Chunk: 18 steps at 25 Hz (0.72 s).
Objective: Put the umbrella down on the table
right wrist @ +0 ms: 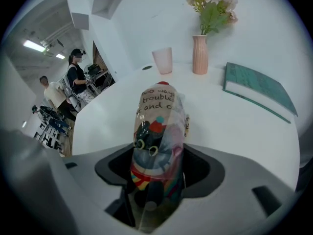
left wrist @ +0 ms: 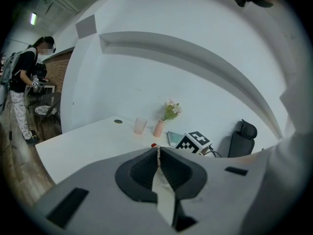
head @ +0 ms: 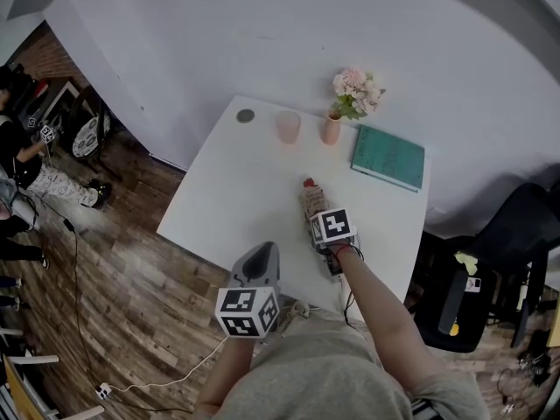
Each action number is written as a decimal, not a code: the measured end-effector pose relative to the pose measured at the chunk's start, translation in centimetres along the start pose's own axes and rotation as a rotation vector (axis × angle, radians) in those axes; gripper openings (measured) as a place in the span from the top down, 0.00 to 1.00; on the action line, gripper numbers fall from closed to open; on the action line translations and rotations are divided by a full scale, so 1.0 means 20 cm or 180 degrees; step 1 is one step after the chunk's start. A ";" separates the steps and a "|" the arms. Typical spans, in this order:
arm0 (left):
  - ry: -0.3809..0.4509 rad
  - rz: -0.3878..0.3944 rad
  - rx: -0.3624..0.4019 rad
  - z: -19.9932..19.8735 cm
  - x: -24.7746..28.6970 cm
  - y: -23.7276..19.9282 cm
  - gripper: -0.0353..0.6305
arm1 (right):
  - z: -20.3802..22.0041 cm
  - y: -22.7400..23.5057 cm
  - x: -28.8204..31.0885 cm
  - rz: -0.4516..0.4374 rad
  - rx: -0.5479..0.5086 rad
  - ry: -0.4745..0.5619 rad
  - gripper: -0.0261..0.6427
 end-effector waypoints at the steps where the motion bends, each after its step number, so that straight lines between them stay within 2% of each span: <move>1: 0.0001 -0.0002 -0.0001 0.00 -0.01 0.01 0.92 | 0.00 0.00 -0.01 0.0026 0.0008 0.0014 0.54; 6: 0.0041 -0.0016 0.0013 0.01 -0.09 0.03 0.92 | 0.02 -0.02 -0.11 0.0143 -0.0013 0.0264 0.44; 18: 0.0154 -0.0012 0.0072 0.06 -0.29 0.16 0.92 | 0.15 -0.11 -0.48 -0.0017 -0.0016 0.0718 0.45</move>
Point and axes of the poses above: the fingertips, and each gripper's own axes: x forward along the fingers, y to its right, z out of its underside, the point moved 5 cm from there along -x, backward along the fingers, and after that the axes turned 8 degrees about z, right-handed, at the moved point
